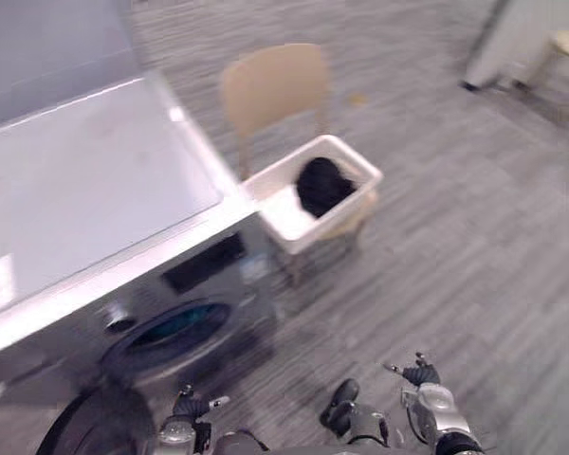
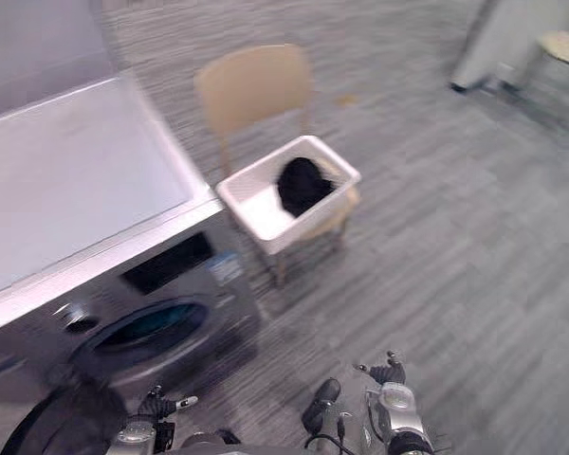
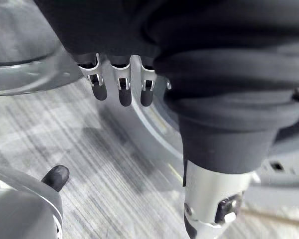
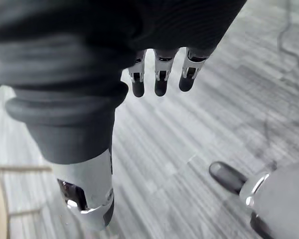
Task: Pick up the laundry basket with both hands and put the clothes into the washing machine.
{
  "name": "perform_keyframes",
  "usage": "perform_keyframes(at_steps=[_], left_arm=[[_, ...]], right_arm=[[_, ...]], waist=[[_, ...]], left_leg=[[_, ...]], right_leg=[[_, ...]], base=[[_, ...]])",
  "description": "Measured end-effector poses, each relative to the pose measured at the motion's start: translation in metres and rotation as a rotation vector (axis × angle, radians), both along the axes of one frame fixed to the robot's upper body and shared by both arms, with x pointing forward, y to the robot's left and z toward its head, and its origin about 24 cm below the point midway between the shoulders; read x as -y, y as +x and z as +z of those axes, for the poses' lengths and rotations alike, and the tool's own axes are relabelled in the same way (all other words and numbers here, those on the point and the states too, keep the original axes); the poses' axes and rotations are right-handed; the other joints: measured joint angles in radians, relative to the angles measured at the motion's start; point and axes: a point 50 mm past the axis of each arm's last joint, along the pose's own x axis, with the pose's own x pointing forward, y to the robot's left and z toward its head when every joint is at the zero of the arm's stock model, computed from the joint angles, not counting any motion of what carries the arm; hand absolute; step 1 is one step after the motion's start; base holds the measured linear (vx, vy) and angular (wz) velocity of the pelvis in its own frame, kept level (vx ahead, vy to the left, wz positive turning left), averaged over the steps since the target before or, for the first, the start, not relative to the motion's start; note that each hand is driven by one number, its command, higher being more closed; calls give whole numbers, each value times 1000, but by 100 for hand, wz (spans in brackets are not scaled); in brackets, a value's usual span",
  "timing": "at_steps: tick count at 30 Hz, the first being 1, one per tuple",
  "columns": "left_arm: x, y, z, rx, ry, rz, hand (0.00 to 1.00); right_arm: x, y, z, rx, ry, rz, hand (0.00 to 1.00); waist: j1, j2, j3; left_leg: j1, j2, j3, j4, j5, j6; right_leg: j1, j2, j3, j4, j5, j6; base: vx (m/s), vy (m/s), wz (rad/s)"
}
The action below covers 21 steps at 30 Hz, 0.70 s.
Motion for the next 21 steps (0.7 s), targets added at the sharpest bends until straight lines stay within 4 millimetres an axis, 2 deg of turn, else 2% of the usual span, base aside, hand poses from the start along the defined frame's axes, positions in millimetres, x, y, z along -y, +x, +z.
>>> perform_keyframes(at_steps=[1, 2, 3, 4, 5, 6, 7, 8, 9, 10, 11, 12, 13, 14, 15, 16, 17, 18, 19, 21], left_arm=[[-3, 2, 1, 10, 6, 15, 0], [2, -2, -1, 1, -7, 16, 0], [5, -2, -1, -1, -14, 10, 0], [12, 0, -1, 11, -30, 9, 0], [12, 2, 0, 24, -25, 13, 0], [14, 6, 2, 44, -19, 1, 0], [17, 8, 3, 52, -21, -15, 0], [18, 11, 4, 65, -21, -21, 0], [19, 14, 5, 75, -25, -22, 0], [19, 14, 5, 73, -23, -24, 0], [18, 12, 5, 69, -21, -22, 0], [17, 13, 5, 70, -17, -23, 0], [16, 15, 7, 80, -16, -16, 0], [14, 15, 7, 79, -16, -4, 0], [12, 12, 5, 69, -15, 7, 0], [9, 12, 6, 69, -4, -1, 0], [6, 13, 7, 67, 7, -9, 0], [1, 13, 8, 67, 23, -27, 0], [1, 14, 8, 67, 21, -32, 0], [2, 15, 9, 77, 20, -33, 0]], right_arm=[[3, -7, -4, -40, -7, 2, 0], [0, -5, -5, -49, 2, 1, 0], [0, -3, -4, -48, 2, 1, 0], [1, -5, -5, -53, 4, -9, 0], [2, -8, -6, -61, 7, -18, 0], [4, -15, -8, -73, 8, -38, 0], [4, -17, -9, -77, 8, -46, 0], [4, -16, -9, -75, 5, -48, 0], [6, -14, -7, -62, -4, -55, 0], [5, -14, -7, -60, -1, -65, 0], [4, -13, -7, -57, 3, -66, 0], [2, -10, -6, -43, 6, -63, 0], [0, -3, -3, -24, 7, -57, 0], [-1, -4, -4, -28, 10, -57, 0], [-5, -2, -4, -26, 19, -48, 0], [-10, 0, -5, -23, 33, -40, 0], [-13, 0, -5, -24, 38, -37, 0], [-13, -1, -6, -27, 38, -28, 0], [-13, -2, -6, -31, 37, -28, 0], [-12, -2, -5, -24, 28, -21, 0]], waist=[[18, 8, 15], [35, 11, 22], [36, 8, 25], [41, 9, 34], [44, 10, 40], [45, 2, 51], [44, 5, 53], [46, 8, 56], [49, 15, 64], [79, 10, 67], [95, 5, 65], [100, -9, 63], [94, -14, 65], [97, -18, 68], [100, -22, 70], [95, -50, 83], [93, -65, 87], [87, -74, 93], [74, -74, 94], [69, -71, 94]], left_leg=[[-41, 92, -133, 238, -9, 175], [-152, 73, -391, 373, 4, 190], [-205, 27, -500, 403, -20, 147], [-283, -64, -649, 418, -52, 101], [-311, -100, -701, 400, -54, 99], [-362, -163, -764, 328, -53, 100], [-411, -211, -780, 221, -46, 95], [-433, -235, -779, 153, -37, 83], [-459, -276, -765, 15, 25, 92], [-445, -297, -735, -68, 132, 126], [-428, -307, -719, -92, 165, 156], [-426, -318, -706, -94, 160, 178], [-466, -324, -720, -15, 112, 257], [-471, -327, -716, 11, 81, 282], [-417, -325, -712, 10, 45, 257], [-371, -352, -716, 8, 36, 262], [-347, -368, -727, 9, 31, 270], [-293, -382, -772, 5, 11, 280], [-242, -391, -834, -12, -3, 282], [-173, -394, -901, -47, -3, 282]], right_leg=[[22, 56, 84, -3, -45, 34], [42, 99, 163, -60, -28, 14], [53, 106, 180, -85, -15, 2], [93, 118, 209, -135, 7, 4], [119, 126, 222, -160, 16, 10], [164, 134, 243, -200, 23, 26], [197, 137, 256, -232, 14, 47], [213, 137, 262, -247, 12, 53], [243, 137, 270, -279, 11, 74], [274, 132, 282, -317, 11, 93], [292, 128, 293, -337, 12, 101], [300, 114, 303, -351, 7, 117], [290, 103, 294, -311, -20, 145], [285, 95, 295, -274, -42, 165], [248, 59, 300, -106, -105, 243], [176, 8, 320, 151, -121, 295], [134, -20, 331, 287, -86, 336], [56, -52, 354, 518, -15, 374], [9, -63, 351, 653, -49, 331], [-39, -75, 335, 672, -92, 253]], base=[[265, -230, -205], [244, -196, -203], [221, -115, -190], [314, -27, -117], [398, -23, -103], [398, 2, -57], [331, 16, -42], [338, 44, -27], [370, 71, -40], [400, 85, -50], [363, 81, -44], [480, 134, 2], [471, 157, 20], [590, 215, 26], [532, 204, 28], [543, 189, 44], [525, 139, 80], [536, 60, 105], [648, 9, 127], [535, -58, 108]])
